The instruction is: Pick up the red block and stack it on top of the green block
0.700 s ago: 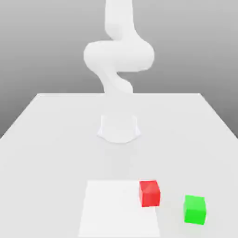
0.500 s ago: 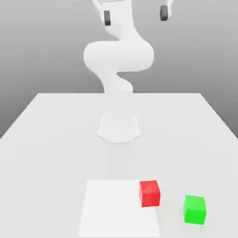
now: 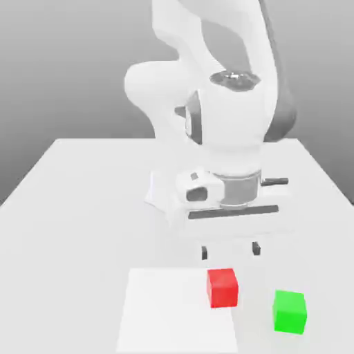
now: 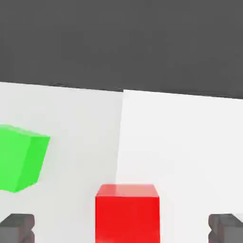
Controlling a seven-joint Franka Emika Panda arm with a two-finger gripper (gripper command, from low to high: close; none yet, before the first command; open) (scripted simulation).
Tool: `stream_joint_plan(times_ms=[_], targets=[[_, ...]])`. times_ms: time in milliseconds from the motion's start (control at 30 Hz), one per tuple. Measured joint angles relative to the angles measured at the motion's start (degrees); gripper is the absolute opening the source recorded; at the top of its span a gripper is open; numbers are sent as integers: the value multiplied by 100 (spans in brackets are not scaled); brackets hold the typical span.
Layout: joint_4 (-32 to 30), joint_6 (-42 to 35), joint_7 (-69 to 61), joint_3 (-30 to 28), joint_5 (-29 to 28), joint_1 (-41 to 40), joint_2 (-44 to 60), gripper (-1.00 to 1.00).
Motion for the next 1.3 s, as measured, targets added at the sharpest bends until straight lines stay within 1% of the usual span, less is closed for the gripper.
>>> stream_joint_plan(times_ms=[100,167,200,433,667,1067,1133,1233,1267,1300], targets=[[56,515,129,-83,-172,45,610,0],[109,865,143,-128,-181,87,1025,0],[123,963,150,-134,-187,91,1143,-100],[122,950,170,-129,-212,83,1125,-100],[5,-113,-98,-10,-31,90,-56,-100],[1298,-1141,-3004,595,-133,623,225,-100],[1400,-970,-3147,613,-221,639,506,-100],[1456,-447,-3051,516,-437,708,1092,-100],[1464,-330,-3021,487,-484,729,1218,100],[1464,-330,-3021,487,-484,729,1218,100]])
